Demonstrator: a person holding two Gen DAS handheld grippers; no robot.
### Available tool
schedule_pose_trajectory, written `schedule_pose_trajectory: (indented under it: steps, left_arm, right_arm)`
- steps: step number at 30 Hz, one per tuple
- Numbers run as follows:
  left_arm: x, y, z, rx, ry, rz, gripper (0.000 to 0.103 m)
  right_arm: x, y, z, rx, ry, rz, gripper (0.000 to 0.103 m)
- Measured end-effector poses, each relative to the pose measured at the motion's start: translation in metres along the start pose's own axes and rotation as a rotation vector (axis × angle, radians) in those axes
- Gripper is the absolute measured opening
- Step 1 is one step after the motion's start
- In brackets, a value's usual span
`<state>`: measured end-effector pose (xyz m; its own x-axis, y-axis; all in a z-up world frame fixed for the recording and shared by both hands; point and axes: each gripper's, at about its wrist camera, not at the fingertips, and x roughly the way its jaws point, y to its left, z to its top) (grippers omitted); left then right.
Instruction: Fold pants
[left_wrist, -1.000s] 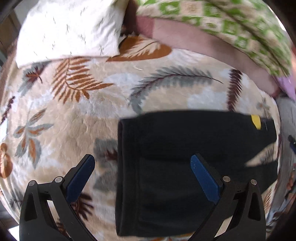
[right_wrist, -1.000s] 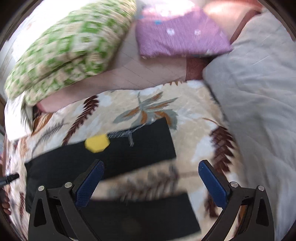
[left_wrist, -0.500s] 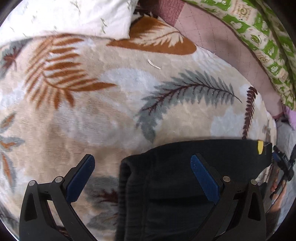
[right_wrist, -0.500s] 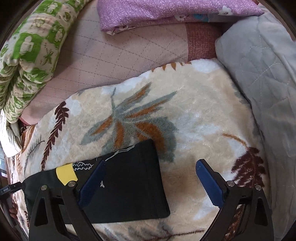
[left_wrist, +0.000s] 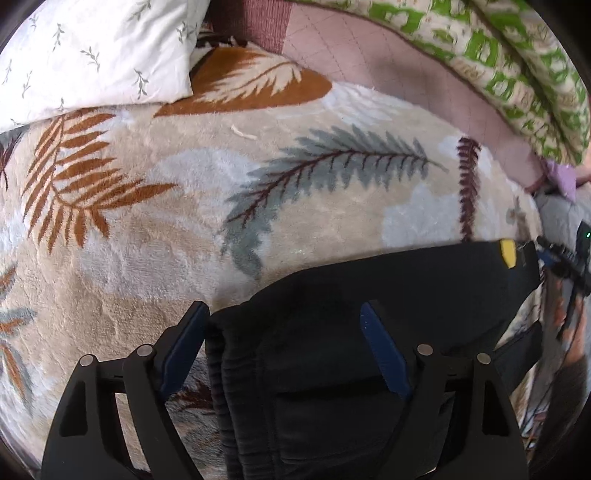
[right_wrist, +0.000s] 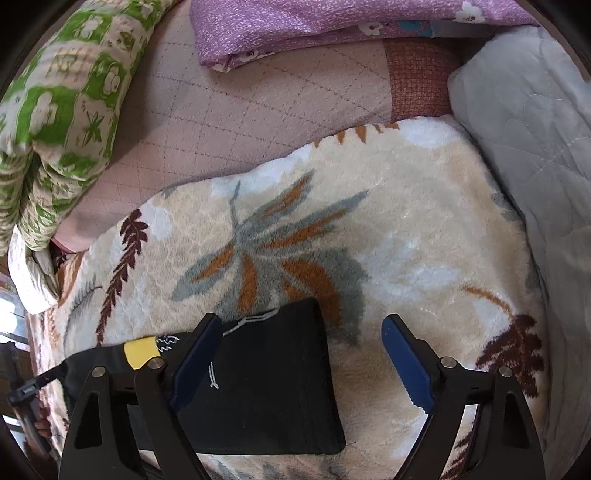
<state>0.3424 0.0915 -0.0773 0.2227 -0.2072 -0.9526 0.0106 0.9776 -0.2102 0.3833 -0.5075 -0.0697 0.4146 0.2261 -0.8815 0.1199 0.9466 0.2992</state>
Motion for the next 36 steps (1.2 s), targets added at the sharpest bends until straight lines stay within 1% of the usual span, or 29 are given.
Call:
schedule_pose_trajectory:
  steps: [1,2,4,5,6,7,8,9,11,12,14,16,22,25,27,32,36]
  left_arm:
    - [0.003,0.001,0.0,0.002,0.002,0.001,0.083]
    - [0.01,-0.003,0.0,-0.001,-0.001,0.004,0.082]
    - [0.011,-0.002,0.002,-0.012,-0.019,-0.005,0.082]
    - [0.011,-0.005,0.001,-0.014,-0.028,-0.005,0.08]
    - [0.011,-0.006,0.002,-0.016,-0.033,0.002,0.075]
    - [0.011,-0.006,0.002,-0.016,-0.037,0.011,0.073]
    - [0.01,-0.006,0.001,-0.013,-0.047,0.02,0.063]
    - [0.008,-0.006,0.001,-0.01,-0.058,0.031,0.049]
    - [0.006,-0.002,-0.001,-0.013,-0.069,0.037,0.032]
    - [0.004,0.001,-0.001,-0.031,-0.073,0.031,0.03]
    - [-0.002,0.007,-0.001,-0.071,-0.093,0.018,0.028]
    - [-0.01,0.007,-0.001,-0.091,-0.12,0.001,0.027]
    - [-0.041,0.002,-0.012,-0.082,-0.208,-0.011,0.027]
    - [-0.059,-0.003,-0.023,-0.086,-0.25,-0.014,0.027]
    - [-0.066,-0.007,-0.032,-0.084,-0.267,-0.017,0.027]
    - [-0.088,-0.017,-0.059,-0.074,-0.311,-0.033,0.027]
    - [-0.101,-0.019,-0.087,-0.069,-0.336,-0.052,0.027]
  right_arm:
    - [0.001,0.0,0.002,-0.005,0.008,0.007,0.082]
    - [0.003,0.0,0.003,-0.009,0.019,0.005,0.08]
    - [0.009,0.001,0.005,-0.017,0.048,0.008,0.068]
    - [0.012,0.002,0.005,-0.021,0.06,-0.005,0.067]
    - [0.012,0.003,0.005,-0.029,0.06,-0.013,0.064]
    - [0.012,0.005,0.005,-0.042,0.058,-0.016,0.049]
    - [0.011,0.006,0.005,-0.052,0.064,-0.016,0.037]
    - [0.013,0.006,0.005,-0.054,0.082,-0.01,0.017]
    - [0.013,0.007,0.004,-0.061,0.097,-0.025,0.015]
    - [0.011,0.009,0.003,-0.078,0.095,-0.036,0.007]
    - [0.006,0.01,0.003,-0.083,0.078,-0.056,0.007]
    - [-0.002,0.012,0.003,-0.079,0.044,-0.047,0.007]
    - [-0.035,0.023,-0.007,-0.161,-0.038,-0.068,0.007]
    - [-0.049,0.021,-0.014,-0.173,-0.063,-0.073,0.006]
    - [-0.059,0.021,-0.023,-0.191,-0.074,-0.083,0.006]
    - [-0.082,0.03,-0.056,-0.293,-0.101,-0.118,0.006]
    - [-0.104,0.025,-0.084,-0.311,-0.119,-0.113,0.006]
